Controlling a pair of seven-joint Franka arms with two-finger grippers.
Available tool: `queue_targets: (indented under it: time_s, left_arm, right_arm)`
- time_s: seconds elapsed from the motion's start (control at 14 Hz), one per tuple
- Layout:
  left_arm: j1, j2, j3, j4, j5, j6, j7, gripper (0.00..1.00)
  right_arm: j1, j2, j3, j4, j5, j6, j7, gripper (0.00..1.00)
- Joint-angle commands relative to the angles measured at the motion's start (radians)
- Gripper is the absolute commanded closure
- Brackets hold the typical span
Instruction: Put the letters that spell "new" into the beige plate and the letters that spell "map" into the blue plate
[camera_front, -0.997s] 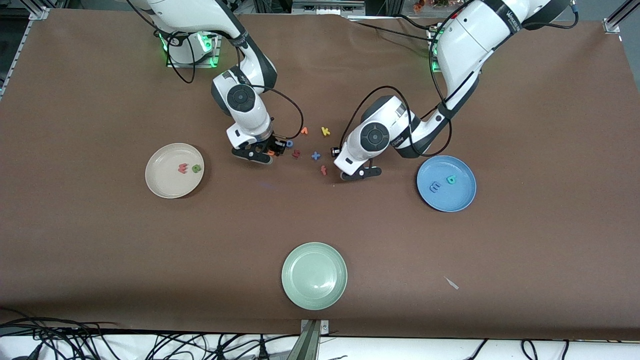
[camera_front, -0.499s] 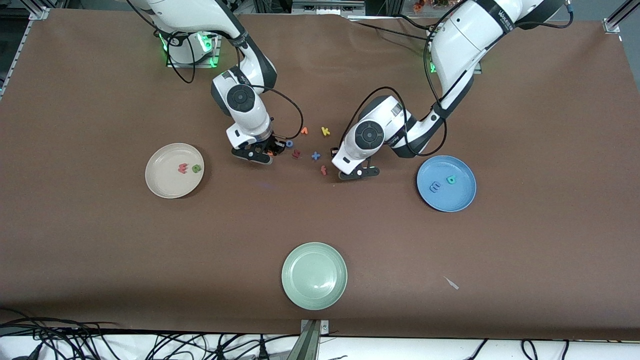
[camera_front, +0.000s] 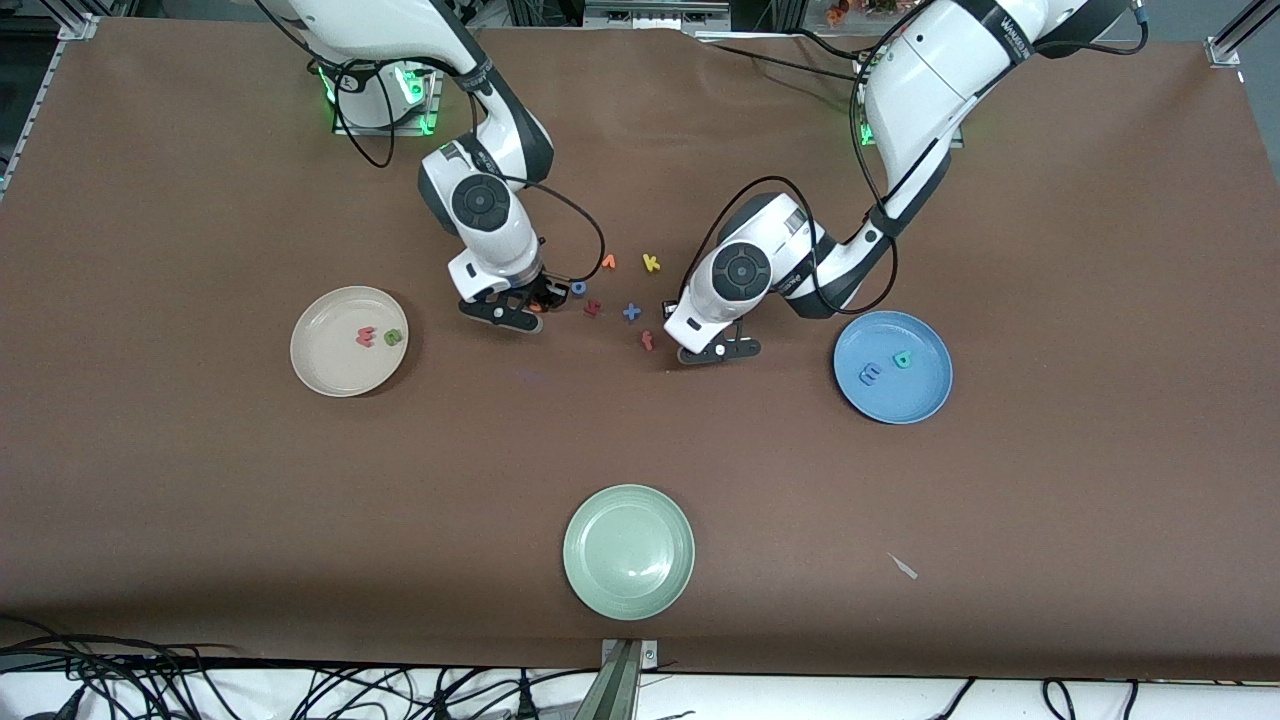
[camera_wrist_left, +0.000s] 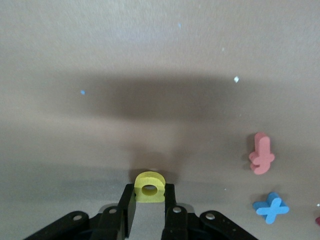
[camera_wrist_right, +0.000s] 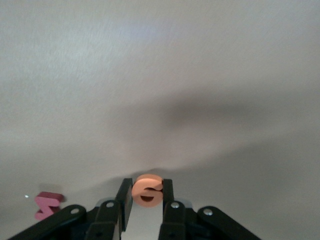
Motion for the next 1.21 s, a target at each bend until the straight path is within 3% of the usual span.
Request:
queue_targets:
  time_s: [0.0,0.21,0.43,0.57,0.64,0.71,0.78,0.85,1.14]
  left_arm:
    - [0.017,-0.049,0.004,0.025,0.024,-0.093,0.0,1.0]
    - [0.055,-0.081,0.013,0.073,0.03,-0.286,0.03,1.0]
    - [0.142,-0.126,0.022,0.077,0.105,-0.423,0.18,1.0]
    - [0.205,-0.136,0.024,0.077,0.107,-0.459,0.277,1.0]
    - [0.239,-0.14,0.024,0.073,0.107,-0.465,0.334,1.0]
    - [0.27,-0.14,0.024,0.065,0.108,-0.465,0.397,1.0]
    - [0.297,-0.138,0.025,0.056,0.108,-0.465,0.447,1.0]
    - [0.319,-0.138,0.027,0.044,0.108,-0.463,0.478,1.0]
    - [0.414,-0.132,0.022,-0.037,0.182,-0.393,0.538,0.99]
  right_arm:
    - [-0.009,-0.082,-0.094,0.009,0.016,-0.143,-0.233,0.83]
    - [-0.009,-0.102,-0.21,0.009,0.016,-0.247,-0.483,0.83]
    - [-0.019,-0.065,-0.364,0.002,0.016,-0.293,-0.765,0.83]
    - [-0.043,-0.044,-0.386,0.002,0.016,-0.293,-0.806,0.82]
    - [-0.064,-0.036,-0.386,0.006,0.016,-0.293,-0.815,0.71]
    - [-0.077,-0.033,-0.386,0.009,0.016,-0.293,-0.815,0.26]
    - [-0.085,-0.035,-0.386,0.022,0.016,-0.299,-0.821,0.0]
    - [-0.083,-0.042,-0.383,0.06,0.016,-0.346,-0.818,0.0]
    - [-0.068,0.002,-0.373,0.416,0.08,-0.789,-0.817,0.0]
